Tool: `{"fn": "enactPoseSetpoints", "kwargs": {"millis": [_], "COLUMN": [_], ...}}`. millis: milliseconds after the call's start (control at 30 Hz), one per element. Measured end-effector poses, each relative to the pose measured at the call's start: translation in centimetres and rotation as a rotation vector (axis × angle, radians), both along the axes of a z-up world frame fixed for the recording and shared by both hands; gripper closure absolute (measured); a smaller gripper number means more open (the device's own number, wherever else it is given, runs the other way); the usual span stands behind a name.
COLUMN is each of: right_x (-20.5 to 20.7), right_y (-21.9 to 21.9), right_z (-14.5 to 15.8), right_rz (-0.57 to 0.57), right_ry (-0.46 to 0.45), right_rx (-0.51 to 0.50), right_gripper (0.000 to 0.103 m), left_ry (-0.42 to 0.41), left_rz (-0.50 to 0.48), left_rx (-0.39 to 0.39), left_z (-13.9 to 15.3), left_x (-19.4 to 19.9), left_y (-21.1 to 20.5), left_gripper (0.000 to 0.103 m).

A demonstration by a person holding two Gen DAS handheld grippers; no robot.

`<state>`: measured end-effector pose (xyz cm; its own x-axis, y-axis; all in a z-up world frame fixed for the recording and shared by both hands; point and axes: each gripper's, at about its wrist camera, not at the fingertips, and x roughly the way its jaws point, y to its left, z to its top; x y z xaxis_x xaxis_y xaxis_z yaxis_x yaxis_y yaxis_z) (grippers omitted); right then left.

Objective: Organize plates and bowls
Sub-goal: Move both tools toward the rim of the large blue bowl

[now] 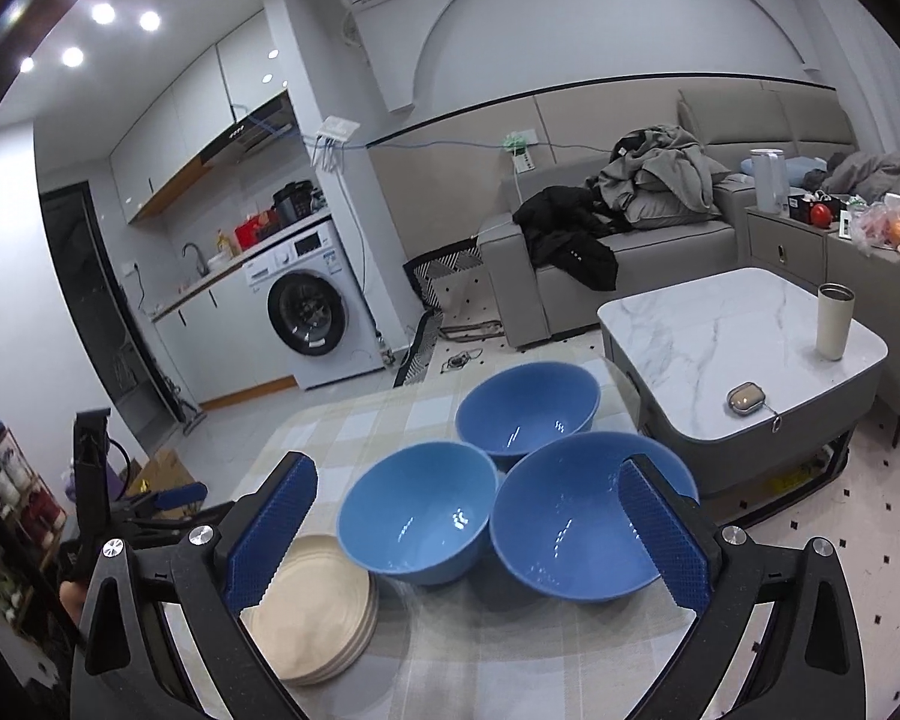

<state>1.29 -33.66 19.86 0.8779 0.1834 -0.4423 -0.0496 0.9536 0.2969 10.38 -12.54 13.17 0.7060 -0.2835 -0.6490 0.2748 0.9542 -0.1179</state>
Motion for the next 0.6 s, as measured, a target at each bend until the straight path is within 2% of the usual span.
{"fn": "enactPoseSetpoints", "kwargs": {"millis": [100,333,467,600], "right_x": [-0.3,0.8,2.3,4.4], "right_y": [-1.5,-4.3,-5.3,-5.7], "right_z": [1.8,5.5,6.1,5.2], "right_rz": [-0.015,-0.083,-0.096,-0.098], "right_ry": [-0.051,-0.076,-0.053,-0.008], "right_rx": [0.023,-0.003,-0.020,-0.029], "right_gripper": [0.001,0.001,0.001,0.001], "left_ry": [-0.005,-0.014,-0.015,-0.018], "left_rz": [-0.010,-0.031,-0.035,-0.046], "left_rx": [0.006,0.009,0.006,0.015], "left_z": [0.5,1.5,2.0,2.3], "left_x": [0.7,2.7,4.3,5.9], "left_y": [-1.0,-3.3,-4.4,-5.7], "left_gripper": [0.001,0.001,0.001,0.001]}}
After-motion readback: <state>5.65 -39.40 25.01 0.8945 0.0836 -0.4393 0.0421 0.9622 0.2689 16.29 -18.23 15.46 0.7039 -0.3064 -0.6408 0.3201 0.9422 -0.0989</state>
